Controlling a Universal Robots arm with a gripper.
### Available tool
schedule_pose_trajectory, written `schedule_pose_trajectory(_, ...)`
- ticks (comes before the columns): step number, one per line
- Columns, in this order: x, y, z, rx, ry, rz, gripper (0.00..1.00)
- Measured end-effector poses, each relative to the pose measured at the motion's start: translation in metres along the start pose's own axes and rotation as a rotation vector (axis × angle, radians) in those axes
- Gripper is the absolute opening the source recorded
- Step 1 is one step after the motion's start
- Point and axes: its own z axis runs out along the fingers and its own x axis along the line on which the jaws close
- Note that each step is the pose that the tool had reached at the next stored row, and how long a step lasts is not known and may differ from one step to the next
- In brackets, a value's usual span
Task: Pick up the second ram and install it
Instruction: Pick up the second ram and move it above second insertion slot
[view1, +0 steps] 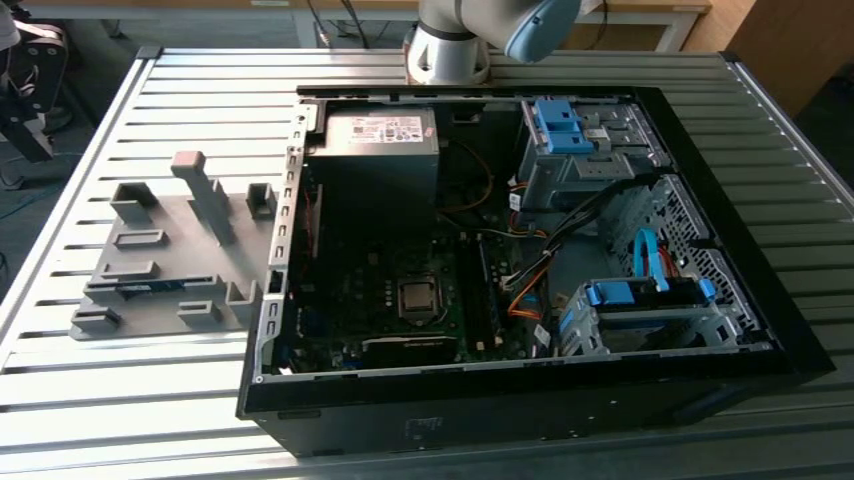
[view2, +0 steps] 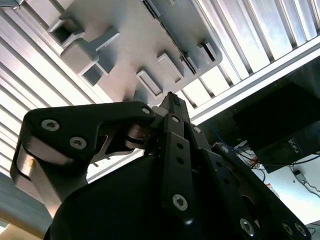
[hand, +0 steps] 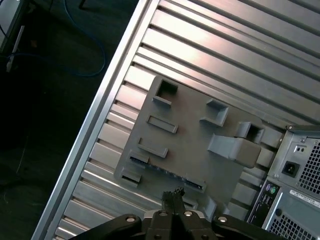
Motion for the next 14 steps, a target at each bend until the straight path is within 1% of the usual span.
schedule_pose_trajectory(8,0.0015,-0.0003,0.0005,-0.0001,0.0010,-0.038,0.11)
schedule_pose_trajectory(14,0.0017,-0.0006,0.0010,-0.0001,0.0026,-0.095,0.11)
